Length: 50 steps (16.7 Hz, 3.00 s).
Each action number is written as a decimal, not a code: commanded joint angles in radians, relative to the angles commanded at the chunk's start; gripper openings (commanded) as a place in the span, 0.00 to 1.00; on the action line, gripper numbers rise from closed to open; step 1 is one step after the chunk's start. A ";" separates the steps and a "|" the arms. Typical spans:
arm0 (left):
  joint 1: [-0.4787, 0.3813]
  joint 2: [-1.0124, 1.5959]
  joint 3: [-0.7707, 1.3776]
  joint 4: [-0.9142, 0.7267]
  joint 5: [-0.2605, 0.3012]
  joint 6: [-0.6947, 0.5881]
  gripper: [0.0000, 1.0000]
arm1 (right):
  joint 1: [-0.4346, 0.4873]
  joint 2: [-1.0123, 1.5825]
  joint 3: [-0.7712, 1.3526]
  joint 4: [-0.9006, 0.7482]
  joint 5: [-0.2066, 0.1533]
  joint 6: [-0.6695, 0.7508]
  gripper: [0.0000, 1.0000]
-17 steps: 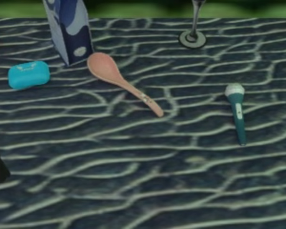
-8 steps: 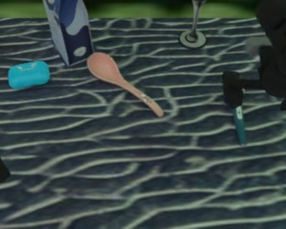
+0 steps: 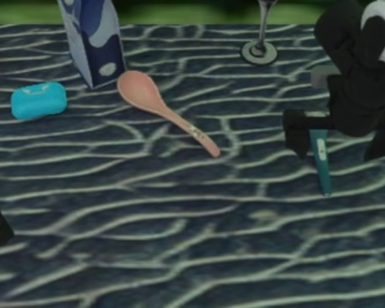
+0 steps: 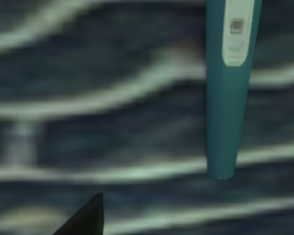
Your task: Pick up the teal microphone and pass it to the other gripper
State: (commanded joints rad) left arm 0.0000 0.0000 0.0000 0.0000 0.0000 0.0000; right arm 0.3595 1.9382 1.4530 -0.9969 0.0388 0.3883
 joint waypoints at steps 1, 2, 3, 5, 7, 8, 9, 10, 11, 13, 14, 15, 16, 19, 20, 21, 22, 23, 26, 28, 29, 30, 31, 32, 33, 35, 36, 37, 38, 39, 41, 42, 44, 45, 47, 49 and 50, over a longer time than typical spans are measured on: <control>0.000 0.000 0.000 0.000 0.000 0.000 1.00 | 0.000 0.000 0.000 0.000 0.000 0.000 1.00; 0.000 0.000 0.000 0.000 0.000 0.000 1.00 | -0.005 -0.002 -0.003 0.002 -0.001 -0.001 1.00; 0.000 0.000 0.000 0.000 0.000 0.000 1.00 | -0.005 0.000 -0.005 0.005 -0.001 -0.001 1.00; 0.000 0.000 0.000 0.000 0.000 0.000 1.00 | -0.004 0.021 -0.023 0.041 0.000 -0.003 1.00; 0.000 0.000 0.000 0.000 0.000 0.000 1.00 | -0.005 0.060 -0.055 0.115 0.000 -0.004 1.00; 0.000 0.000 0.000 0.000 0.000 0.000 1.00 | -0.006 0.084 -0.074 0.161 0.000 -0.005 1.00; 0.000 0.000 0.000 0.000 0.000 0.000 1.00 | -0.006 0.108 -0.094 0.208 0.000 -0.005 1.00; 0.000 0.000 0.000 0.000 0.000 0.000 1.00 | -0.007 0.131 -0.114 0.253 0.000 -0.005 1.00; 0.000 0.000 0.000 0.000 0.000 0.000 1.00 | -0.008 0.152 -0.131 0.290 0.001 -0.006 1.00; 0.000 0.000 0.000 0.000 0.000 0.000 1.00 | -0.008 0.179 -0.153 0.334 0.001 -0.006 1.00; 0.000 0.000 0.000 0.000 0.000 0.000 1.00 | -0.008 0.183 -0.156 0.339 0.001 -0.006 1.00; 0.000 0.000 0.000 0.000 0.000 0.000 1.00 | -0.008 0.183 -0.156 0.339 0.001 -0.006 1.00; 0.000 0.000 0.000 0.000 0.000 0.000 1.00 | -0.008 0.183 -0.156 0.339 0.001 -0.006 1.00; 0.000 0.000 0.000 0.000 0.000 0.000 1.00 | -0.008 0.183 -0.156 0.339 0.001 -0.006 0.85; 0.000 0.000 0.000 0.000 0.000 0.000 1.00 | -0.008 0.183 -0.156 0.339 0.001 -0.006 0.77; 0.000 0.000 0.000 0.000 0.000 0.000 1.00 | -0.008 0.183 -0.156 0.339 0.001 -0.006 0.70; 0.000 0.000 0.000 0.000 0.000 0.000 1.00 | -0.008 0.183 -0.156 0.339 0.001 -0.006 0.62; 0.000 0.000 0.000 0.000 0.000 0.000 1.00 | -0.008 0.183 -0.156 0.339 0.001 -0.006 0.55; 0.000 0.000 0.000 0.000 0.000 0.000 1.00 | -0.008 0.183 -0.156 0.339 0.001 -0.006 0.32; 0.000 0.000 0.000 0.000 0.000 0.000 1.00 | -0.008 0.183 -0.156 0.339 0.001 -0.006 0.17; 0.000 0.000 0.000 0.000 0.000 0.000 1.00 | -0.008 0.183 -0.156 0.339 0.001 -0.006 0.10; 0.000 0.000 0.000 0.000 0.000 0.000 1.00 | -0.008 0.183 -0.156 0.339 0.001 -0.006 0.02; 0.000 0.000 0.000 0.000 0.000 0.000 1.00 | -0.008 0.183 -0.156 0.339 0.001 -0.006 0.00; 0.000 0.000 0.000 0.000 0.000 0.000 1.00 | -0.008 0.183 -0.156 0.339 0.001 -0.006 0.00; 0.000 0.000 0.000 0.000 0.000 0.000 1.00 | -0.008 0.183 -0.156 0.339 0.001 -0.006 0.00; 0.000 0.000 0.000 0.000 0.000 0.000 1.00 | -0.008 0.183 -0.156 0.339 0.001 -0.006 0.00; 0.000 0.000 0.000 0.000 0.000 0.000 1.00 | -0.008 0.183 -0.156 0.339 0.001 -0.006 0.00; 0.000 0.000 0.000 0.000 0.000 0.000 1.00 | -0.008 0.183 -0.156 0.339 0.001 -0.006 0.00; 0.000 0.000 0.000 0.000 0.000 0.000 1.00 | -0.008 0.183 -0.156 0.339 0.001 -0.006 0.00; 0.000 0.000 0.000 0.000 0.000 0.000 1.00 | -0.007 0.125 -0.132 0.315 0.021 -0.018 0.00; 0.000 0.000 0.000 0.000 0.000 0.000 1.00 | -0.006 0.123 -0.134 0.327 0.016 -0.022 0.00; 0.000 0.000 0.000 0.000 0.000 0.000 1.00 | -0.006 0.119 -0.138 0.348 0.009 -0.027 0.00; 0.000 0.000 0.000 0.000 0.000 0.000 1.00 | -0.004 0.105 -0.153 0.420 -0.017 -0.046 0.00; 0.000 0.000 0.000 0.000 0.000 0.000 1.00 | -0.004 0.095 -0.165 0.470 -0.035 -0.058 0.00; 0.000 0.000 0.000 0.000 0.000 0.000 1.00 | -0.005 0.070 -0.197 0.596 -0.077 -0.087 0.00; 0.000 0.000 0.000 0.000 0.000 0.000 1.00 | -0.006 0.040 -0.239 0.751 -0.127 -0.122 0.00; 0.000 0.000 0.000 0.000 0.000 0.000 1.00 | -0.007 0.024 -0.263 0.838 -0.155 -0.141 0.00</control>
State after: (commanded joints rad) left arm 0.0000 0.0000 0.0000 0.0000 0.0000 0.0000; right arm 0.3527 1.9618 1.1902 -0.1587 -0.1160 0.2476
